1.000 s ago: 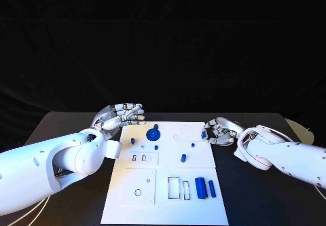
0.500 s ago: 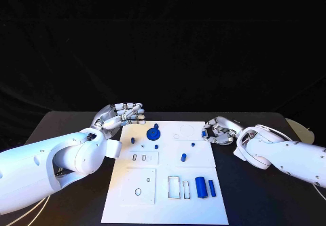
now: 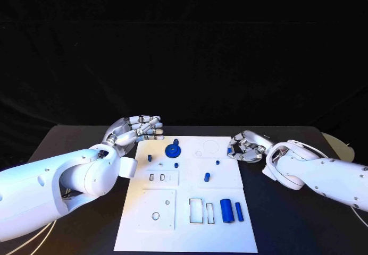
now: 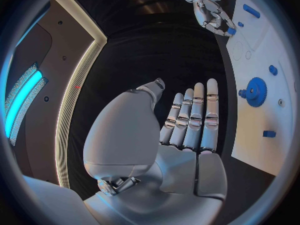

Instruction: Assemble the parts on the task board

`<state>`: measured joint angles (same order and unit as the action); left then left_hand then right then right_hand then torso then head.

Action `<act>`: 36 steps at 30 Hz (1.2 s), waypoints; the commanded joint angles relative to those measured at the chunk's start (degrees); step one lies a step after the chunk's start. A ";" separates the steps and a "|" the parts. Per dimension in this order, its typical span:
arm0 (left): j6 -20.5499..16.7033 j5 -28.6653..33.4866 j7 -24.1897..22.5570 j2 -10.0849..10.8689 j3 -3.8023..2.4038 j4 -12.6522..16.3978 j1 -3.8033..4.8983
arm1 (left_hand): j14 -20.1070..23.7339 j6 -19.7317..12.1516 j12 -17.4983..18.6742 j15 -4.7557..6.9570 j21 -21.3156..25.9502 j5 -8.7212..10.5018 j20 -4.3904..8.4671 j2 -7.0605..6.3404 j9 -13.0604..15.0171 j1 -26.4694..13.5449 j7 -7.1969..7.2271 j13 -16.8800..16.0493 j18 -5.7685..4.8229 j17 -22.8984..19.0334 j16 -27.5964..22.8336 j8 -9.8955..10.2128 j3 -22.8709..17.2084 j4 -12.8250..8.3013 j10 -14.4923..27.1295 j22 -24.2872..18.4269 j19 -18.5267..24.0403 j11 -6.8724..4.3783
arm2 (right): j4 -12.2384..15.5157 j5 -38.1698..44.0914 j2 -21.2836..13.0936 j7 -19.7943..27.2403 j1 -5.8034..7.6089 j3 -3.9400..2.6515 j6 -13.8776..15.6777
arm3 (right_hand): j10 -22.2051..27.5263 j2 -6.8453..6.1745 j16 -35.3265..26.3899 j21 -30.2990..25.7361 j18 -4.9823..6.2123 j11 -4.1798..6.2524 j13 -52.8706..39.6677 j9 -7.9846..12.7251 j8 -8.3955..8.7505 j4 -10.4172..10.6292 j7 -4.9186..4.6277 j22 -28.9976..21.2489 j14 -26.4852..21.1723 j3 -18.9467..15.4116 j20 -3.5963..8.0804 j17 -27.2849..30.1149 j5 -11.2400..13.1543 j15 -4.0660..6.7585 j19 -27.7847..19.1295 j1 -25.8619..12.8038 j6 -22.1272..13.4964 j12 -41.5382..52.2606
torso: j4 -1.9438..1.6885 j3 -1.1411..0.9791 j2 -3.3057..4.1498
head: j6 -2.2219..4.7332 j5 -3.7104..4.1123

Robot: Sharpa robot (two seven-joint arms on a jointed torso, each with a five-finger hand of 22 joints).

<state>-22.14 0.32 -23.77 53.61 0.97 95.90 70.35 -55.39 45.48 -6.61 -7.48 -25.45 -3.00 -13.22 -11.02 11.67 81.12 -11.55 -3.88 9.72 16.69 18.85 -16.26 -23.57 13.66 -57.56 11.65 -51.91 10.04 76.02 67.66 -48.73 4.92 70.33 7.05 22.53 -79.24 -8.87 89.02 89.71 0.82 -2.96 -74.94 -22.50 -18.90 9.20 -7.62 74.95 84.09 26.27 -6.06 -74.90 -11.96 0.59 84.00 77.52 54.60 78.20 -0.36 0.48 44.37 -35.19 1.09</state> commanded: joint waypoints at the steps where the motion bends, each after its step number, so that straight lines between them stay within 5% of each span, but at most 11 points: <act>1: 0.99 -0.23 -0.24 -0.05 -0.05 0.13 0.06 | 0.22 -0.45 0.25 -0.14 -0.18 0.09 0.03 0.41 -0.05 0.05 -1.95 0.05 0.68 0.07 -0.24 0.26 0.10 -0.32 -0.24 0.07 -0.43 0.32 | 0.14 0.89 0.08 -0.70 -0.05 0.02 2.41 | -0.13 1.09 0.35 0.29 -0.82 0.42 -2.24 -1.02 -0.65 -0.12 0.67 15.05 5.50 0.50 0.59 -13.44 0.04 0.48 6.00 0.09 0.90 0.41 | -0.04 0.01 -0.03 | -0.09 0.06; 8: 1.02 -0.23 -0.17 0.04 -0.05 0.01 0.06 | 0.24 -0.45 0.30 -0.14 -0.21 0.09 0.03 0.47 -0.05 0.11 -1.96 0.04 0.68 0.10 -0.26 0.27 0.06 -0.37 -0.25 0.07 -0.41 0.33 | 2.86 1.47 -0.71 -1.86 -0.02 -0.05 5.57 | -0.31 1.90 0.33 0.29 -0.82 0.58 -2.28 -1.32 -1.06 -0.10 0.78 15.05 5.49 1.22 0.91 -13.38 -0.76 0.72 6.00 -0.20 0.39 0.38 | -0.04 -0.01 -0.10 | -0.13 -0.03; 21: 1.12 -0.23 -0.13 -0.51 -0.04 -1.35 0.06 | 0.26 -0.46 0.33 -0.14 -0.23 0.09 0.03 0.51 -0.06 0.15 -1.96 0.04 0.68 0.12 -0.28 0.28 0.04 -0.40 -0.26 0.08 -0.41 0.33 | 15.52 5.43 -0.09 -7.89 1.78 -0.33 8.54 | -0.56 2.53 0.35 0.29 -0.82 0.70 -2.42 -1.74 -1.70 0.03 0.91 15.05 5.52 1.89 1.08 -13.46 -2.04 0.83 6.00 -0.86 0.09 0.42 | 0.07 0.21 -0.57 | -0.39 -0.64; 27: 1.22 -0.23 -0.10 -1.77 -0.02 -2.92 0.03 | 0.28 -0.46 0.37 -0.14 -0.25 0.09 0.03 0.56 -0.06 0.23 -1.95 0.04 0.68 0.14 -0.29 0.29 -0.01 -0.46 -0.27 0.09 -0.40 0.33 | 17.00 7.92 3.58 -10.20 1.64 -0.25 8.09 | -0.54 2.54 0.35 0.29 -0.82 0.71 -2.39 -1.78 -1.74 0.00 0.91 15.05 5.52 1.94 1.09 -13.46 -2.06 0.85 6.00 -0.89 0.05 0.39 | -0.24 0.31 -0.81 | -0.98 -0.67; 36: 1.32 -0.22 -0.15 -2.99 0.00 -4.30 0.01 | 0.28 -0.46 0.37 -0.14 -0.25 0.09 0.03 0.56 -0.06 0.23 -1.95 0.04 0.68 0.14 -0.29 0.29 -0.01 -0.46 -0.27 0.09 -0.40 0.33 | 15.48 13.67 10.80 -12.95 0.29 0.27 5.91 | -0.54 1.95 0.36 0.29 -0.82 0.64 -2.40 -1.88 -1.82 0.02 0.79 15.05 5.53 1.77 1.12 -13.49 -2.11 0.83 6.00 -1.49 -0.40 0.35 | -0.32 0.52 -1.07 | -2.00 -2.00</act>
<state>-21.96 0.32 -23.53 50.79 1.01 91.63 70.32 -55.39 45.48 -6.62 -7.48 -25.45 -3.00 -13.22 -11.02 11.68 81.12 -11.55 -3.89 9.72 16.78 18.85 -16.27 -23.57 13.66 -57.76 11.69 -51.91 10.24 91.82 76.83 -38.28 -5.37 70.82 7.29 29.88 -79.75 -6.84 89.02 89.70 0.82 -2.45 -74.92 -22.43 -18.89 9.15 -7.22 74.92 83.93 27.76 -5.33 -74.93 -13.74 1.14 84.01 76.52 54.18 78.42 -0.61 0.91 43.39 -36.88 -0.52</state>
